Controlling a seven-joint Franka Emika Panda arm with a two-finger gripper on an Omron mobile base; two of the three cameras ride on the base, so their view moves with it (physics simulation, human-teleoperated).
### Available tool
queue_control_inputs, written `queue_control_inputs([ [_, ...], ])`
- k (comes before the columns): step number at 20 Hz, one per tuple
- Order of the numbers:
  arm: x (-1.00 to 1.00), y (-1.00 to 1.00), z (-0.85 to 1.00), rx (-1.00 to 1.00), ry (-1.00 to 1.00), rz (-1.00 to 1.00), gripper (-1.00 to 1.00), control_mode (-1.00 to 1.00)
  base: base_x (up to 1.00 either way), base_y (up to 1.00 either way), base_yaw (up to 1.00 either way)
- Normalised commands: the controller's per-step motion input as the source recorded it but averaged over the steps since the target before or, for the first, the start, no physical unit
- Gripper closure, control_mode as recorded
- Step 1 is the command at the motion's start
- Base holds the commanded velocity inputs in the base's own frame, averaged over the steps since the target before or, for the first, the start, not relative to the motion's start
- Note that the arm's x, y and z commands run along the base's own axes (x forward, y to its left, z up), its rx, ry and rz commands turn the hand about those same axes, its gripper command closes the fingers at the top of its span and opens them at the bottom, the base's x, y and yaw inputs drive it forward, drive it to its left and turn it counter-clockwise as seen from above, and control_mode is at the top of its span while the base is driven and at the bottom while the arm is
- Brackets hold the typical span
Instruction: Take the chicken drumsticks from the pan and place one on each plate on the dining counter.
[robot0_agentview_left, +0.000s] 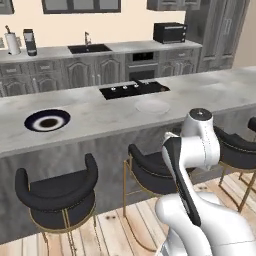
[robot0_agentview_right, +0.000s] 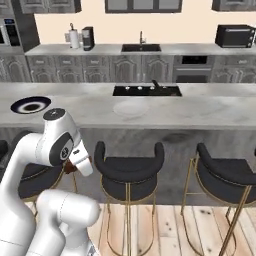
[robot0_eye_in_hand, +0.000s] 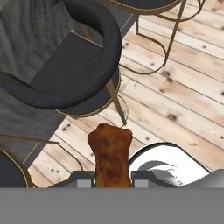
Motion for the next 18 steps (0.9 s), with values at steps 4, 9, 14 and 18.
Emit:
queue_control_inputs([
  [4,0.0,0.0,0.0,0.0,0.0,0.0,1.0,1.0,0.88,-0.76,0.53],
  [9,0.0,0.0,0.0,0.0,0.0,0.0,1.0,1.0,0.87,-0.62,0.47],
  [14,0.67,-0.3,0.48,0.15,0.0,0.12,1.0,-1.0,0.0,0.0,0.0],
  [18,0.15,-0.72,1.0,0.08,0.05,-0.01,1.0,-1.0,0.0,0.0,0.0],
])
